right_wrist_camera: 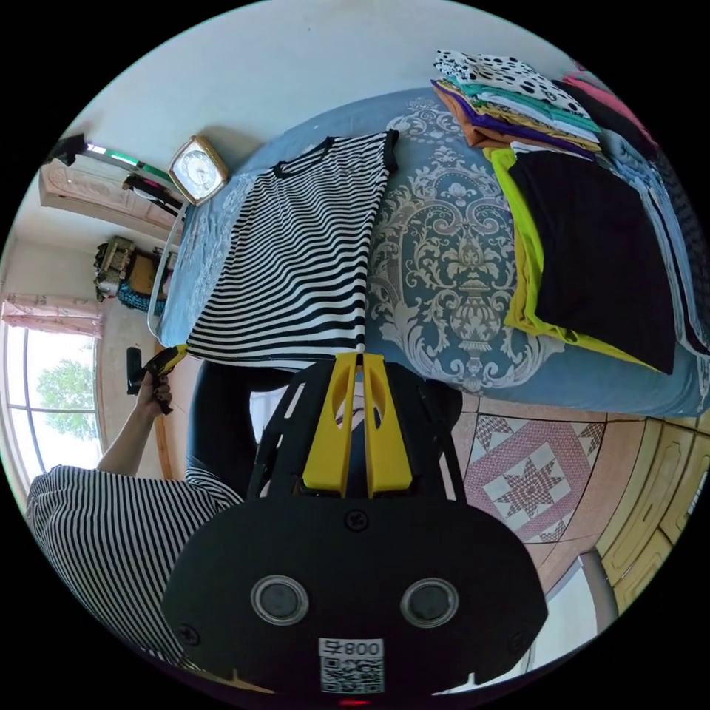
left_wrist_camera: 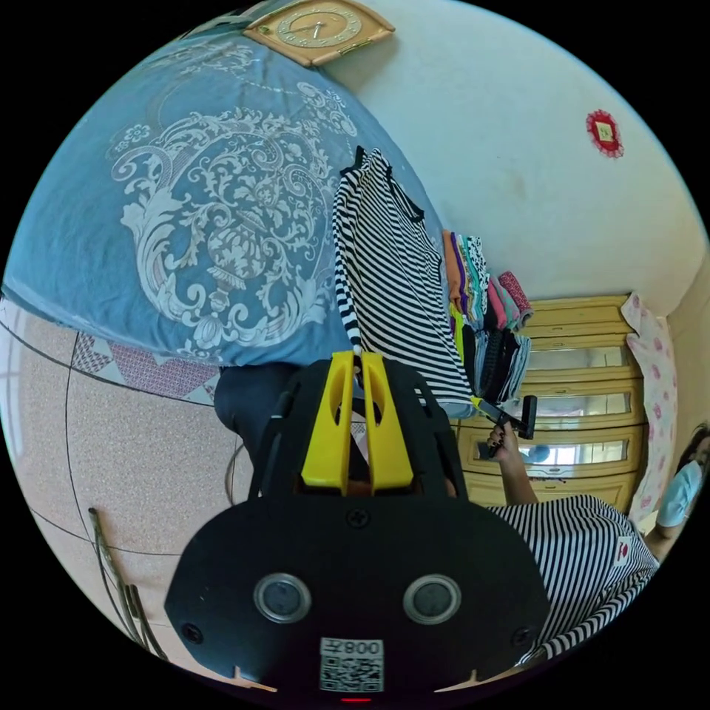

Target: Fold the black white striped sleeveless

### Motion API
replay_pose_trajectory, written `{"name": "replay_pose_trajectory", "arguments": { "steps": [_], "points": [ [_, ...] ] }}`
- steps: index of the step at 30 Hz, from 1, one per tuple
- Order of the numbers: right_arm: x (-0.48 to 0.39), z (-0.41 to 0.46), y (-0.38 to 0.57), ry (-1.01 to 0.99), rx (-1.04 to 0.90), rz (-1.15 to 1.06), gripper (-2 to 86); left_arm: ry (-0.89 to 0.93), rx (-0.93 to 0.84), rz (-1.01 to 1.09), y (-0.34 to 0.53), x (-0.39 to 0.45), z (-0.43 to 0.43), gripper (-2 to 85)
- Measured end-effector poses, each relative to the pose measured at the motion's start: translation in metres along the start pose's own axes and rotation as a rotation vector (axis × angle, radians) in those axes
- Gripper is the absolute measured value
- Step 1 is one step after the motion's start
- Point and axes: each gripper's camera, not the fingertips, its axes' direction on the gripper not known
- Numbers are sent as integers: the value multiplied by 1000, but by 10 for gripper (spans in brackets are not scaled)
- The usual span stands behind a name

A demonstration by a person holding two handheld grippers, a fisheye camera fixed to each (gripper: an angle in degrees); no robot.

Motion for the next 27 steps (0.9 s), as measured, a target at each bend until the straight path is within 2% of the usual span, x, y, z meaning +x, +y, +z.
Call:
{"name": "replay_pose_trajectory", "arguments": {
  "steps": [9, 27],
  "points": [
    [49, 13, -10, 0, -78, 101, 12, -28, -2, -51, -19, -16, -18, 25],
    [98, -27, -44, -32, -109, 155, 13, -32, -2, -100, -108, -55, -40, 63]
  ]
}}
